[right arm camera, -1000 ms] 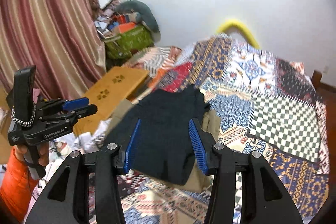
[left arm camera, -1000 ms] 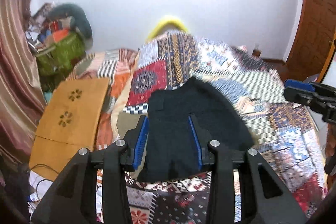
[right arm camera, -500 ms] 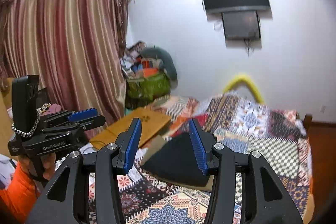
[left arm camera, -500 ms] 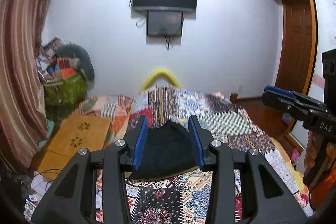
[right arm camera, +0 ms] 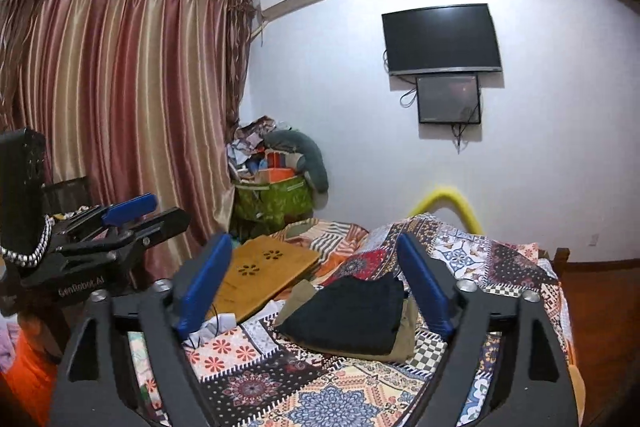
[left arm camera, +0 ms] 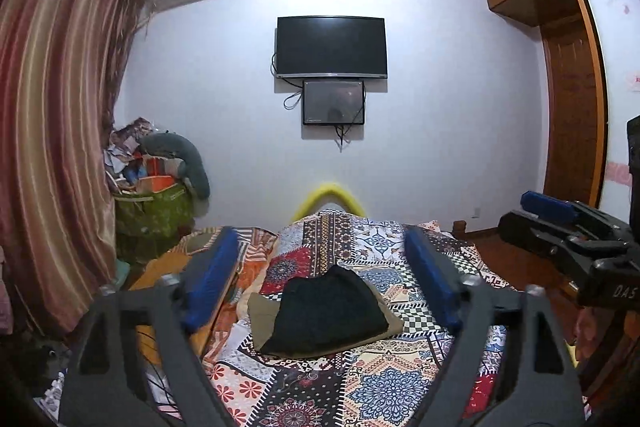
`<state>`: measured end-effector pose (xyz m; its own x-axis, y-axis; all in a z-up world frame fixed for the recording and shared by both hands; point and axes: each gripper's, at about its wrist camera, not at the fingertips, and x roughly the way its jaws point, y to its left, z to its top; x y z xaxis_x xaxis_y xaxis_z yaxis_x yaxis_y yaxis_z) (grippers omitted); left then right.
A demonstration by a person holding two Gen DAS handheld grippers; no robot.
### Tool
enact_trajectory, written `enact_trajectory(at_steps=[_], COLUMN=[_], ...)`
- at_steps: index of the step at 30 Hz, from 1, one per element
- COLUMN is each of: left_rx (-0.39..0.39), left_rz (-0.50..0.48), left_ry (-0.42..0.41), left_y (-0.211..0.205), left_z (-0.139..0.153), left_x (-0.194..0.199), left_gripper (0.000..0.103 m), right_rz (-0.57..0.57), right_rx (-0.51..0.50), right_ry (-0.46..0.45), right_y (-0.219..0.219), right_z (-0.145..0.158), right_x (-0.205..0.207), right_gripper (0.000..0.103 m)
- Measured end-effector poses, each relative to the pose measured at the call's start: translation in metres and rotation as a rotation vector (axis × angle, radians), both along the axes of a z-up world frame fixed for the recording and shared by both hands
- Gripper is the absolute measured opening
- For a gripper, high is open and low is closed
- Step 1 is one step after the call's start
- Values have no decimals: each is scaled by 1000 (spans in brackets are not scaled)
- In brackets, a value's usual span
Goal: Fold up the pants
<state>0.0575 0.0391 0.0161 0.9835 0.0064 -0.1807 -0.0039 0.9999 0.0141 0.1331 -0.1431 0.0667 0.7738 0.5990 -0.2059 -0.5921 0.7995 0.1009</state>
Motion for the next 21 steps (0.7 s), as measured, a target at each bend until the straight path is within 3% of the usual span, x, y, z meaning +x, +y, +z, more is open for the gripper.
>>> enact_trajectory(at_steps=[2,7,21], left_rx=[-1,13,-10], left_rz=[16,27,9], left_ry=[-14,-16,-3], left_y=[-1,-4,-5], left_z=[-2,-5,-12], left_x=[-4,-6,-2], left_gripper=[101,102,102], right_rz=[-15,-76,-107], right_rx=[8,8,-6], right_ry=[3,0,18], right_y=[-1,-6,-9], right_z=[0,0,-3], right_x=[-1,-5,-8], right_gripper=[89,102,102])
